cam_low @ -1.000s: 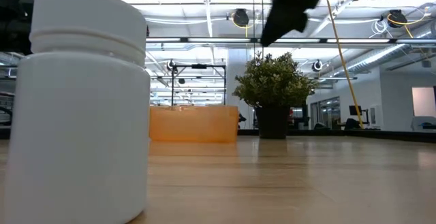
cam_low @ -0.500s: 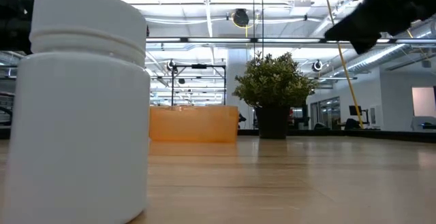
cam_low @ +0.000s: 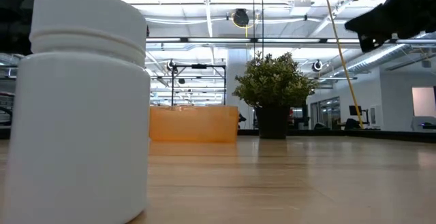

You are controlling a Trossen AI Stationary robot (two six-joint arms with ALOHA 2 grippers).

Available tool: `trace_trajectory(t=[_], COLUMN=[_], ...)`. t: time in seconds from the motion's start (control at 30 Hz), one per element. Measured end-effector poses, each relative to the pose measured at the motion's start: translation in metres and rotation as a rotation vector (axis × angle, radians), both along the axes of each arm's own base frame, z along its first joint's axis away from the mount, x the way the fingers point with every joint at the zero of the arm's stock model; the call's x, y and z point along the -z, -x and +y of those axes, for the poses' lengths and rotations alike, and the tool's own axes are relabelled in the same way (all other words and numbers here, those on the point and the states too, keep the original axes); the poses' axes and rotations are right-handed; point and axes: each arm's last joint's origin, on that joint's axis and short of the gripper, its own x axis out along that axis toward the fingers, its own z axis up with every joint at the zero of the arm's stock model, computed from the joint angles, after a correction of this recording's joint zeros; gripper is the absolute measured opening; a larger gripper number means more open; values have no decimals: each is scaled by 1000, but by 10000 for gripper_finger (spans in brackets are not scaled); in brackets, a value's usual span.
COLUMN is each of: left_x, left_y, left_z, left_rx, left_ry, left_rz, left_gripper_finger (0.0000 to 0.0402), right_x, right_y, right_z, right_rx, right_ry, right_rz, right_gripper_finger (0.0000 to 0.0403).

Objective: Pick and place pill bottles into a basket
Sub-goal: Put the white pill bottle into the orange bin

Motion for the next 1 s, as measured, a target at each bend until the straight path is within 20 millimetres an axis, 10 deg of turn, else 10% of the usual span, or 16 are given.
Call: trace_trajectory(t=[1.0], left_x=[7], left_y=[-5], left_z=[-3], left_rx=[42], left_ry=[-17], left_rz=[83], left_gripper_finger=[379], right_x=[24], right_y=[31], right_z=[-16], right_rx=[18], right_ry=[49], right_rz=[-102], right_gripper_finger=[0])
